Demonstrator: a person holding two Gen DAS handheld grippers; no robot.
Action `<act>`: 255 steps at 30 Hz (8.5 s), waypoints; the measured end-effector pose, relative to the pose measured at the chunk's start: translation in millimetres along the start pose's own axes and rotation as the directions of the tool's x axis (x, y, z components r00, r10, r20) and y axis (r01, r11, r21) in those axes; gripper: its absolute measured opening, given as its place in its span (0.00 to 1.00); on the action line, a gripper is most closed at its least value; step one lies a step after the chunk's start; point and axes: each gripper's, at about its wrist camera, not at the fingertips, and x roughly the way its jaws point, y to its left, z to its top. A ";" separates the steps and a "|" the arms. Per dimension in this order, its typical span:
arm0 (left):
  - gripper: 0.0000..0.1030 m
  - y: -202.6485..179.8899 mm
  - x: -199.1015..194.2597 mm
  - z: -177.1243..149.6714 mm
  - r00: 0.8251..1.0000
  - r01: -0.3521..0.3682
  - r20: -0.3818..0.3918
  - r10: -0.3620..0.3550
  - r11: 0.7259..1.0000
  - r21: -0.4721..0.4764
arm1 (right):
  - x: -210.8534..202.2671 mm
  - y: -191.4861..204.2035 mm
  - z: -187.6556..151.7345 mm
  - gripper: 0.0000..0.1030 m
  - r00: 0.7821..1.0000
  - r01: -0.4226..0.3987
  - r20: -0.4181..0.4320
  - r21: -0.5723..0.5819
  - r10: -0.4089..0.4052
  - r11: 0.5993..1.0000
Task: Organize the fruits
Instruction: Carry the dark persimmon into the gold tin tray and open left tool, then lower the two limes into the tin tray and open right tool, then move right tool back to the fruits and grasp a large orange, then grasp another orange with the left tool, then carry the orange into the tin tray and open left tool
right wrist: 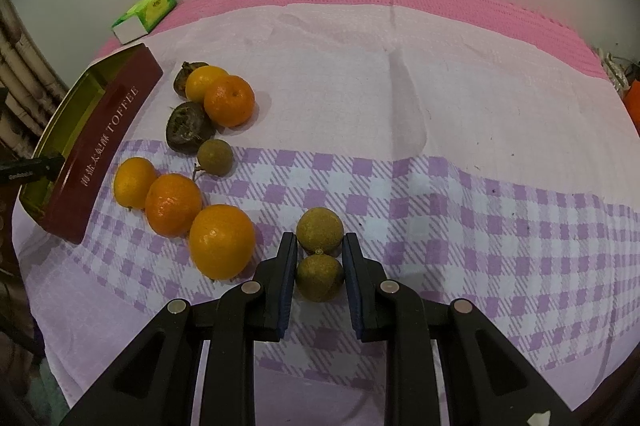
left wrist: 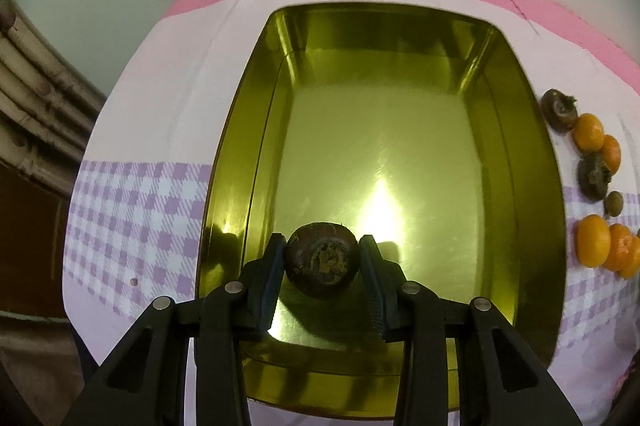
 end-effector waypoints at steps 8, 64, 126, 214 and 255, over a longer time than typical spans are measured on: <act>0.38 1.8 2.8 0.6 1.000 0.006 -0.002 -0.006 1.000 -0.002 | -13.3 -2.4 7.0 0.21 1.000 0.010 0.029 0.015 -0.010 1.000; 0.68 108.6 -56.5 -24.0 0.980 -0.029 0.169 0.109 0.909 -0.415 | 72.6 285.9 77.0 0.21 0.980 -0.197 -0.100 -0.457 0.170 0.867; 0.74 -54.7 -82.2 -28.8 0.976 0.124 0.175 -0.128 0.992 0.034 | 8.9 44.1 5.3 0.34 0.997 -0.077 -0.025 -0.101 0.075 0.992; 0.36 -25.9 -74.9 -3.4 0.993 0.116 0.019 -0.116 0.993 -0.030 | 10.9 7.6 12.8 0.34 0.998 -0.053 -0.014 0.034 0.053 0.998; 0.36 2.7 -27.8 -34.7 0.993 0.088 -0.066 -0.093 0.993 -0.074 | 7.7 13.1 12.3 0.34 0.999 -0.035 0.005 0.011 0.035 0.999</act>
